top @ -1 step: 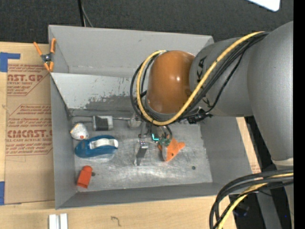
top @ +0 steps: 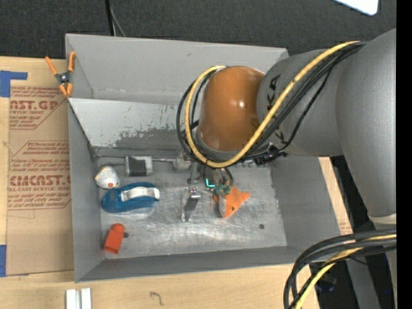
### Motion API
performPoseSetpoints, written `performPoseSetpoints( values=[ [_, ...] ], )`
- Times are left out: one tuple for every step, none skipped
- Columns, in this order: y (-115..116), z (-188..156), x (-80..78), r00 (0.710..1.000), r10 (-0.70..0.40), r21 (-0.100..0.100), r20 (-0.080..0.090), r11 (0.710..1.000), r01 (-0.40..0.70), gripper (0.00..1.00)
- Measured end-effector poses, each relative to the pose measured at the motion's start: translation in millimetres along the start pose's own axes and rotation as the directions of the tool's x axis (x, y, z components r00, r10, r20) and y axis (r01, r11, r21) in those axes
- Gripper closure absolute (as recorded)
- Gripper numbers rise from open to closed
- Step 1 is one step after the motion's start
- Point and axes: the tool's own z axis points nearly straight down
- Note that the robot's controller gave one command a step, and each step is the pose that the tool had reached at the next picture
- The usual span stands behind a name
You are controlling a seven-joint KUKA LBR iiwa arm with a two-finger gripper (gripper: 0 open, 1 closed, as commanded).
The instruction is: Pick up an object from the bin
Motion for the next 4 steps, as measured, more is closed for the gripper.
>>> performPoseSetpoints(
  values=[
    [45.7,65.2,-34.0,0.983,-0.183,0.028,-0.008,0.983,0.184,1.00],
    [45.7,65.3,-34.2,0.983,-0.183,0.027,-0.007,0.983,0.183,1.00],
    [44.2,30.0,-29.8,0.966,-0.260,0.008,-0.008,0.966,0.260,1.00],
    [45.4,-10.8,-32.9,0.958,-0.285,0.002,0.006,0.959,0.285,1.00]
  ],
)
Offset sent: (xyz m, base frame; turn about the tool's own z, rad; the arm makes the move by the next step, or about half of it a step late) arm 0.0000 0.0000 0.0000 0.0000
